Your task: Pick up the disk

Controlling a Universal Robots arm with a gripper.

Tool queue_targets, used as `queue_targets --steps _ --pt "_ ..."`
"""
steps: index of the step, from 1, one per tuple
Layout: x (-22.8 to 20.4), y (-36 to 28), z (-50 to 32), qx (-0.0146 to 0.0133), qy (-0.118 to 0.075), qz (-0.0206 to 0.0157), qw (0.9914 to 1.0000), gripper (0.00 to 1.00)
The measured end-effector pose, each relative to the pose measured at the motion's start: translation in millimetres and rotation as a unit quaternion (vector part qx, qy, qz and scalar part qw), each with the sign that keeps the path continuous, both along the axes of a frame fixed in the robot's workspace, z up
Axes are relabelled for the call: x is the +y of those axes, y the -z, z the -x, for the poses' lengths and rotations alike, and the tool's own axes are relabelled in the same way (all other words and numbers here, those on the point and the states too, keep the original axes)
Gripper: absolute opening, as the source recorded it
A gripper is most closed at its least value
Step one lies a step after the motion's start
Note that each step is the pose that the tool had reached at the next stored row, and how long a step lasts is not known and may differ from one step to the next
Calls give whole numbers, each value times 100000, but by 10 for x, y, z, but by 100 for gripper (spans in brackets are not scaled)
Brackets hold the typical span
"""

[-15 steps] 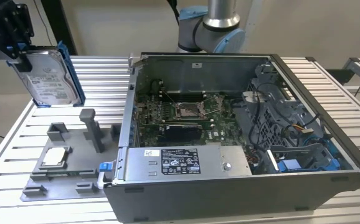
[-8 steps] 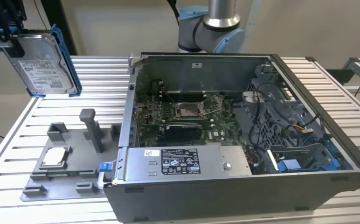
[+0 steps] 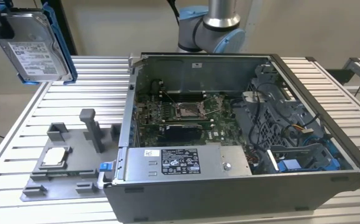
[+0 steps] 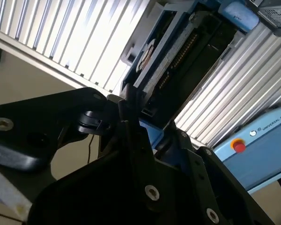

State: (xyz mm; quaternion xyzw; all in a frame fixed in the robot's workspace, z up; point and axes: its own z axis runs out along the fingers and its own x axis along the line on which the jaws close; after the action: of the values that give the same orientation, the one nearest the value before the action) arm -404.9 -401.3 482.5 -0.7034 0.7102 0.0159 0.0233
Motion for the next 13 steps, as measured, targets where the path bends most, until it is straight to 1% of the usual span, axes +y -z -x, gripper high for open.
queue_targets --steps 5,6,8,10,11,13 --pt "0 -227 0 -3 3 -4 100000 0" --pt "1 -244 0 -1 4 -4 100000 0" --pt "1 -256 -1 9 0 3 100000 0" --pt "0 -256 -12 -18 -11 -8 100000 0" --pt "0 -256 -34 -8 -7 -4 100000 0" --pt "1 -257 -122 28 1 3 100000 0"
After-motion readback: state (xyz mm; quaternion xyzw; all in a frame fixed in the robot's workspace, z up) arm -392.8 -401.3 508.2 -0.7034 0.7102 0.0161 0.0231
